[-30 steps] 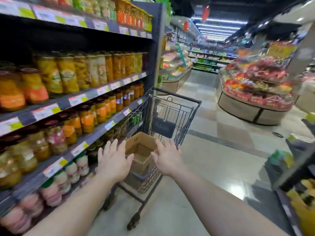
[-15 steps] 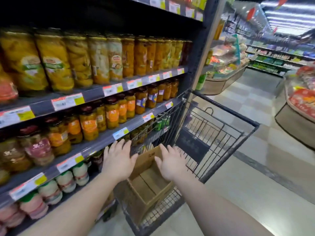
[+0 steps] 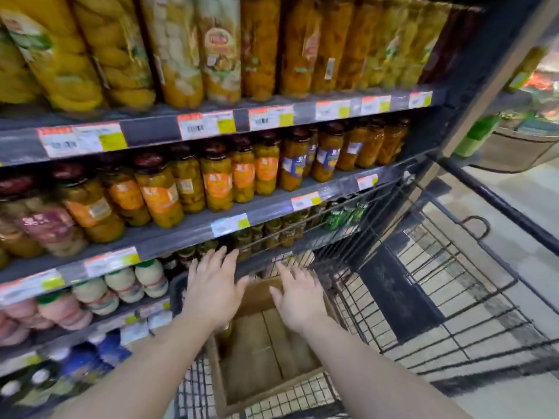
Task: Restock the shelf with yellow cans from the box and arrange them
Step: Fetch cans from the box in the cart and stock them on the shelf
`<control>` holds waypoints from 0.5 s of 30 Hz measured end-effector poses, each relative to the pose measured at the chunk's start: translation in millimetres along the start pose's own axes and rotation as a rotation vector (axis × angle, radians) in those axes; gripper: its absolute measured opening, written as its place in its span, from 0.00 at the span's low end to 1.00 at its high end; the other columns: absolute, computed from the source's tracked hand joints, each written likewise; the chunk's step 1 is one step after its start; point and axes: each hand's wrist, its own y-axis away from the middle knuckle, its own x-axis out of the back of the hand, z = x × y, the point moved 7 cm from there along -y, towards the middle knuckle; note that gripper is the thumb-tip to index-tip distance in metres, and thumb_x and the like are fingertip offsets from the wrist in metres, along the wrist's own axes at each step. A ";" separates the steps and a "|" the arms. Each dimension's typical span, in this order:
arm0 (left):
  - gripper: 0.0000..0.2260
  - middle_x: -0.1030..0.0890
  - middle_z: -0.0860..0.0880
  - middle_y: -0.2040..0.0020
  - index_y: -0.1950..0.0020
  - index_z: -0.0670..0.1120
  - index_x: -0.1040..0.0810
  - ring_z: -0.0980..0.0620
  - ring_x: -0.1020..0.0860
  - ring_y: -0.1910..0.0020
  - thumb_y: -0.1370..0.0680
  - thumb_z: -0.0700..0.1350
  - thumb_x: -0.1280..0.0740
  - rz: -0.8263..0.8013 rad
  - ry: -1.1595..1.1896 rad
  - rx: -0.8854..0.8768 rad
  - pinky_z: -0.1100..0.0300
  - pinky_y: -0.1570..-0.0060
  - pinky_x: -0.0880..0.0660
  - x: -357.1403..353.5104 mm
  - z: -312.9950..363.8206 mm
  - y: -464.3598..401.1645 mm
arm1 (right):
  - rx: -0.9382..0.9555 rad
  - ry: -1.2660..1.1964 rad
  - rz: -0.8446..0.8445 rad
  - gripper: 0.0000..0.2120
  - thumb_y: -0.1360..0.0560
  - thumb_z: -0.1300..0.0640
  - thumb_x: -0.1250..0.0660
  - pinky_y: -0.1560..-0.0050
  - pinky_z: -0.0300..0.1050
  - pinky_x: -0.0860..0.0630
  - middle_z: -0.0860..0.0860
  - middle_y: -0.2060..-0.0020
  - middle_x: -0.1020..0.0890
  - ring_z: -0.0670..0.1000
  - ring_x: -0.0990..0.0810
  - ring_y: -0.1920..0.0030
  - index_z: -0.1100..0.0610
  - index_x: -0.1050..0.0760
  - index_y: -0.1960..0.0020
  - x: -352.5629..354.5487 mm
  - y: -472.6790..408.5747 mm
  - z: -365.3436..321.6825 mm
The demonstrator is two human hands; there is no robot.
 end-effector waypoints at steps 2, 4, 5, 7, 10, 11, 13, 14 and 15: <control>0.27 0.38 0.47 0.23 0.24 0.50 0.40 0.45 0.42 0.24 0.21 0.58 0.41 0.001 -0.030 0.033 0.45 0.26 0.48 -13.2 -4.4 1.0 | 0.040 -0.006 -0.017 0.28 0.19 0.43 0.46 0.26 0.56 0.44 0.56 0.25 0.37 0.58 0.40 0.25 0.46 0.49 0.21 -15.7 -11.1 5.2; 0.28 0.38 0.47 0.24 0.24 0.50 0.40 0.44 0.42 0.24 0.21 0.58 0.41 -0.006 -0.044 0.078 0.44 0.26 0.48 -25.9 -14.0 5.2 | 0.066 -0.011 -0.040 0.28 0.19 0.43 0.46 0.26 0.56 0.42 0.56 0.27 0.35 0.58 0.39 0.26 0.47 0.48 0.22 -33.5 -19.6 7.4; 0.28 0.38 0.47 0.23 0.24 0.50 0.40 0.44 0.42 0.24 0.21 0.58 0.41 -0.008 -0.042 0.102 0.44 0.27 0.48 -32.6 -20.7 8.0 | 0.076 -0.016 -0.052 0.27 0.19 0.43 0.46 0.26 0.56 0.42 0.56 0.28 0.34 0.58 0.38 0.27 0.47 0.47 0.22 -43.1 -23.0 6.9; 0.28 0.40 0.47 0.23 0.24 0.50 0.40 0.44 0.44 0.24 0.21 0.58 0.43 -0.019 -0.041 0.138 0.44 0.26 0.49 -45.8 -33.8 12.4 | 0.093 -0.035 -0.079 0.27 0.19 0.43 0.45 0.26 0.56 0.41 0.56 0.29 0.32 0.58 0.37 0.27 0.48 0.46 0.22 -63.6 -31.0 2.5; 0.28 0.36 0.45 0.24 0.25 0.50 0.36 0.42 0.40 0.25 0.24 0.59 0.44 -0.026 -0.062 0.164 0.42 0.27 0.44 -69.1 -52.8 16.2 | 0.118 -0.045 -0.131 0.27 0.20 0.43 0.43 0.27 0.55 0.40 0.56 0.31 0.30 0.58 0.35 0.29 0.48 0.42 0.24 -105.4 -42.5 -6.4; 0.28 0.33 0.44 0.26 0.27 0.49 0.34 0.41 0.37 0.26 0.25 0.58 0.43 -0.024 -0.070 0.166 0.40 0.28 0.41 -78.1 -58.7 16.7 | 0.129 -0.039 -0.159 0.28 0.20 0.43 0.41 0.27 0.55 0.40 0.56 0.31 0.30 0.58 0.35 0.30 0.48 0.42 0.24 -123.0 -46.3 -8.9; 0.29 0.28 0.42 0.30 0.30 0.47 0.29 0.38 0.32 0.30 0.27 0.59 0.43 -0.024 -0.087 0.157 0.38 0.32 0.36 -96.5 -67.9 17.1 | 0.145 -0.030 -0.230 0.31 0.22 0.43 0.38 0.28 0.55 0.40 0.56 0.31 0.31 0.58 0.35 0.30 0.47 0.44 0.23 -158.3 -54.1 -12.3; 0.29 0.27 0.41 0.31 0.31 0.46 0.27 0.37 0.30 0.31 0.27 0.60 0.44 -0.016 -0.095 0.151 0.37 0.34 0.34 -104.2 -71.6 17.4 | 0.155 -0.019 -0.265 0.33 0.23 0.44 0.36 0.29 0.55 0.39 0.56 0.31 0.32 0.59 0.35 0.30 0.47 0.45 0.23 -175.0 -58.4 -14.3; 0.29 0.26 0.40 0.32 0.32 0.46 0.27 0.36 0.29 0.33 0.27 0.60 0.45 -0.008 -0.099 0.143 0.37 0.34 0.33 -111.4 -74.8 17.9 | 0.165 -0.009 -0.303 0.34 0.25 0.45 0.34 0.30 0.55 0.38 0.56 0.32 0.32 0.59 0.35 0.30 0.47 0.45 0.23 -191.1 -62.5 -16.4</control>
